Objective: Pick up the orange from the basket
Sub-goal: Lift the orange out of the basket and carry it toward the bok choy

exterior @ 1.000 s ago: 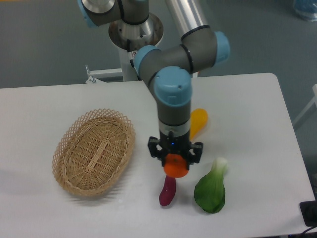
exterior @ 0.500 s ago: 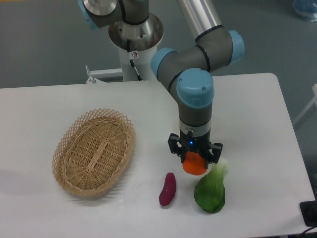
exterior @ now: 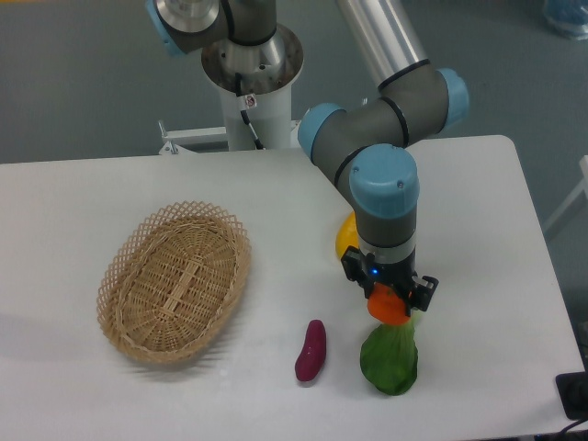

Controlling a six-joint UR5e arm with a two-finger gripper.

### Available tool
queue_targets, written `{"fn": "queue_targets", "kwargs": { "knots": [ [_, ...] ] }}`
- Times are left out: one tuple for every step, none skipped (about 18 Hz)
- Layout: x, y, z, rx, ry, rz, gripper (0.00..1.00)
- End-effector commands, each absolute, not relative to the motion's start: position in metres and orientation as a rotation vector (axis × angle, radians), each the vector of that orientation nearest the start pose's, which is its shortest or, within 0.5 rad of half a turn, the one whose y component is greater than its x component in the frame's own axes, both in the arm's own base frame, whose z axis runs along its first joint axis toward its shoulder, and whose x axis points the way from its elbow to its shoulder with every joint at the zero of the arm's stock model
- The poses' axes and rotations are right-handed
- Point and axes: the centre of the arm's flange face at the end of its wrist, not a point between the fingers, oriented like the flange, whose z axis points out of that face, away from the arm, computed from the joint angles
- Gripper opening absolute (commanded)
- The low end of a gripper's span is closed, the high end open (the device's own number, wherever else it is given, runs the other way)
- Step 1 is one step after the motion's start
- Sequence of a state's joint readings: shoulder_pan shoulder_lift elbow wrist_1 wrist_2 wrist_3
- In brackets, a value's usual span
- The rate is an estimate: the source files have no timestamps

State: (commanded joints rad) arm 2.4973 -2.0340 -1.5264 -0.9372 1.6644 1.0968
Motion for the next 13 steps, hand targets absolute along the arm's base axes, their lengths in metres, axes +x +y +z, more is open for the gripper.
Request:
{"fn": "queue_targets", "kwargs": {
  "knots": [
    [-0.4585, 0.4995, 0.308, -3.086, 0.249, 0.34, 0.47],
    [-0.4586, 0.4991, 0.3082, -3.095, 0.249, 0.334, 0.48],
    [-0.4587, 0.4989, 0.3082, -3.096, 0.249, 0.335, 0.48],
    [-0.4588, 0.499, 0.3055, -3.099, 0.25, 0.33, 0.48],
    [-0.4591, 0.4992, 0.3062, -3.098, 0.25, 0.332, 0.48],
    [-0.4588, 0.499, 0.3055, -3.099, 0.25, 0.33, 0.48],
    [-0.4589, 0.499, 0.3056, -3.098, 0.247, 0.332, 0.48],
    [-0.4589, 0.499, 0.3056, -3.098, 0.247, 0.332, 0.48],
    [-0.4589, 0.499, 0.3056, -3.098, 0.247, 0.332, 0.48],
    [-0.4589, 0.499, 0.3056, -3.098, 0.247, 0.332, 0.48],
    [-0.4592, 0.4993, 0.3064, -3.097, 0.247, 0.333, 0.48],
    [-0.4589, 0.4991, 0.3056, -3.098, 0.247, 0.332, 0.48],
    [-0.4592, 0.4993, 0.3064, -3.097, 0.249, 0.333, 0.48]
  ]
}}
